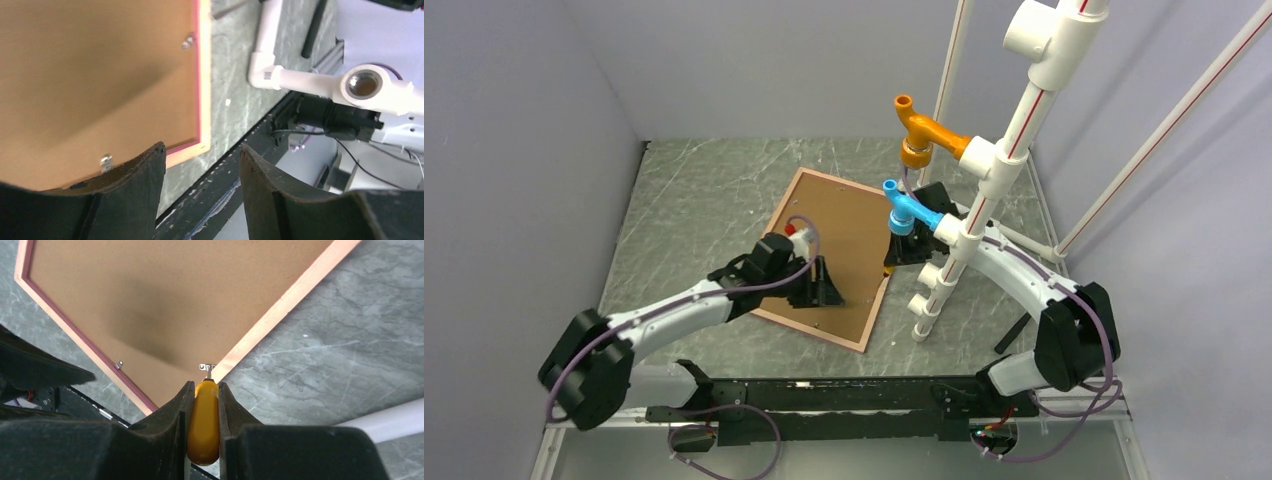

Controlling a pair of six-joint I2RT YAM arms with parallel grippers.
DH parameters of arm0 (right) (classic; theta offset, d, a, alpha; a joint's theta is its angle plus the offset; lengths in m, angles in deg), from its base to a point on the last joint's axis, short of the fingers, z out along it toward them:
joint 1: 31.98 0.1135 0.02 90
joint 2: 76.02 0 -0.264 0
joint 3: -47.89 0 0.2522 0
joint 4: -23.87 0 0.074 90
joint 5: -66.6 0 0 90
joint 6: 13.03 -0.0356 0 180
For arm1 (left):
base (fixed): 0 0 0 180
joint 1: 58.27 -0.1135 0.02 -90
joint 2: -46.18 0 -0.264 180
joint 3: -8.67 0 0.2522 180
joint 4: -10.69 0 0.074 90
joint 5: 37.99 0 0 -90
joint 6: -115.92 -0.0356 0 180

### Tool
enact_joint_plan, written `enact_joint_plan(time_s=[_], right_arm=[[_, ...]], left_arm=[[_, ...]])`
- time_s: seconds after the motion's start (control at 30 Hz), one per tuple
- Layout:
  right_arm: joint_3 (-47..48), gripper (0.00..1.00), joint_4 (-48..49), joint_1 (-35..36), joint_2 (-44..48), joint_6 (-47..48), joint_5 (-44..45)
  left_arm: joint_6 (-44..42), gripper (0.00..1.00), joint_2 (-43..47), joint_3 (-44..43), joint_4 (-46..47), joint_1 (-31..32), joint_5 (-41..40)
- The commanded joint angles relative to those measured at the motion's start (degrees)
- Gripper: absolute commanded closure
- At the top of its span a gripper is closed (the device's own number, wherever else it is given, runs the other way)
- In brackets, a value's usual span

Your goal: Take the photo out of the frame

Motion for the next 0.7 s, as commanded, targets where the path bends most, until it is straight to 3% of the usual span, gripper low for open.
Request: enact_joint_plan(time_s=[0.0, 0.13, 0.33, 0.67], right_arm=[[3.42, 1.00, -0.99, 2.25, -2.61, 1.20, 0.59], [4.98, 1.00, -1.63, 5.13, -4.68, 0.71, 1.90], [6.57, 1.00, -3.93, 6.94, -6.42, 0.78, 7.38], [6.14, 1.00, -5.13, 8.96, -7.01, 0.65, 6.33]], left_arm=[[-2.79, 0.41, 7.81, 4.03, -11.50, -4.76, -4.19], [-0.87, 0.40, 14.52, 7.11, -18.49, -9.12, -7.94], [1.41, 0.38, 23.38, 10.75, -22.74, -10.28, -14.04], [5.33, 0.37, 21.28, 15.22, -18.34, -10.50, -13.61]])
